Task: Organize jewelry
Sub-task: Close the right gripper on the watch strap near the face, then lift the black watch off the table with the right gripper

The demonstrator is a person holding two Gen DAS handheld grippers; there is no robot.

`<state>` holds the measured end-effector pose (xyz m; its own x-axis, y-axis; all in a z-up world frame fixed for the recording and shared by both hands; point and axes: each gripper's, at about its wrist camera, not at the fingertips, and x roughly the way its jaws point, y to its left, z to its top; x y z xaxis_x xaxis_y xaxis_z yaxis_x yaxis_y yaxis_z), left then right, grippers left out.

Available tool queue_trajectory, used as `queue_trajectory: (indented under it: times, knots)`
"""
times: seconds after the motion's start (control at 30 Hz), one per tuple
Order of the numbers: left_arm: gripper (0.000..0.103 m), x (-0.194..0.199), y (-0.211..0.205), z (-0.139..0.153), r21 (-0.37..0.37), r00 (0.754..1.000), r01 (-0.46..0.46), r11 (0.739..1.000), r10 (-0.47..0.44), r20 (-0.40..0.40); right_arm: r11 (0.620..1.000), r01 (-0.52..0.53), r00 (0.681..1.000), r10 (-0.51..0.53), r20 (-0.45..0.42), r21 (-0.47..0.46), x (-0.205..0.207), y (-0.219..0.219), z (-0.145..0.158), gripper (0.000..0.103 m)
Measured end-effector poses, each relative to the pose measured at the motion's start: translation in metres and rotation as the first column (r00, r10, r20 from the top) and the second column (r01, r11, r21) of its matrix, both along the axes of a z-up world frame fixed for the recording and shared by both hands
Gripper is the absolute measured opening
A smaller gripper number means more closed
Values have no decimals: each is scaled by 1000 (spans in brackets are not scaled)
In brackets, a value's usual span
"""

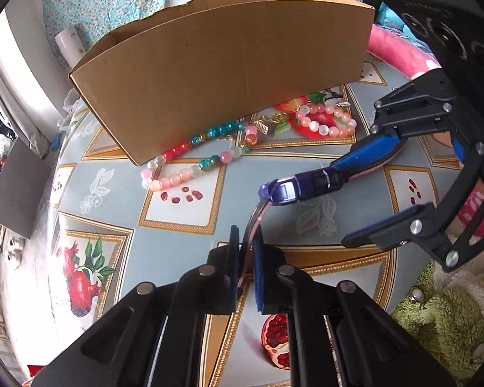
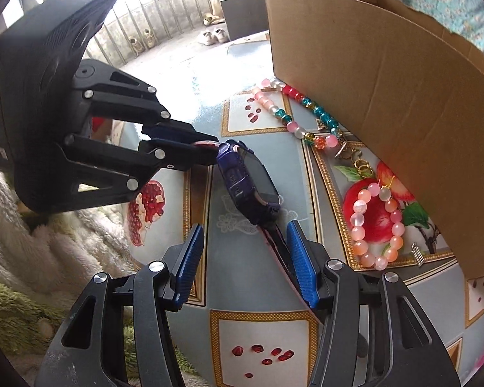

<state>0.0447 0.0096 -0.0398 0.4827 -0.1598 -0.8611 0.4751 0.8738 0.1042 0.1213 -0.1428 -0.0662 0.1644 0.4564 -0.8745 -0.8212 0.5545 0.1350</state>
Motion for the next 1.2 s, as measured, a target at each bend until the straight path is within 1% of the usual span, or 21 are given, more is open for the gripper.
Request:
queue_trajectory:
  times: [0.07, 0.17, 0.27, 0.33, 0.5, 0.77, 0.87, 1.2]
  knots:
    - [7, -1, 2, -1, -13, 1000, -10, 1000, 10, -9, 1000, 7, 1000, -6, 19, -8, -4, 2, -1, 50]
    - [8, 0, 4, -5, -9, 1000, -29, 1000, 29, -7, 1000, 22, 999, -22, 34, -9, -12, 7, -2, 50]
    - [8, 0, 6, -6, -33, 999, -47, 998, 46, -20, 999, 36, 997, -34, 71, -28, -18, 13, -4, 50]
    - [8, 1, 9, -5, -44, 998, -52, 998, 51, -24, 998, 48, 996, -45, 82, -33, -20, 16, -3, 50]
    - [8, 0, 11, -5, -51, 998, -61, 997, 60, -25, 997, 78, 995, -77, 65, -25, -18, 20, -3, 48]
    - [7, 1, 15, -5, -67, 997, -74, 995, 73, -28, 995, 88, 994, -85, 66, -41, -11, 23, -2, 48]
    - [7, 1, 15, -5, -68, 997, -75, 995, 73, -30, 995, 83, 994, -78, 82, -51, -10, 26, -1, 51]
    - [6, 2, 16, -4, -94, 996, -84, 992, 81, -32, 992, 123, 990, -119, 80, -38, -3, 27, -5, 51]
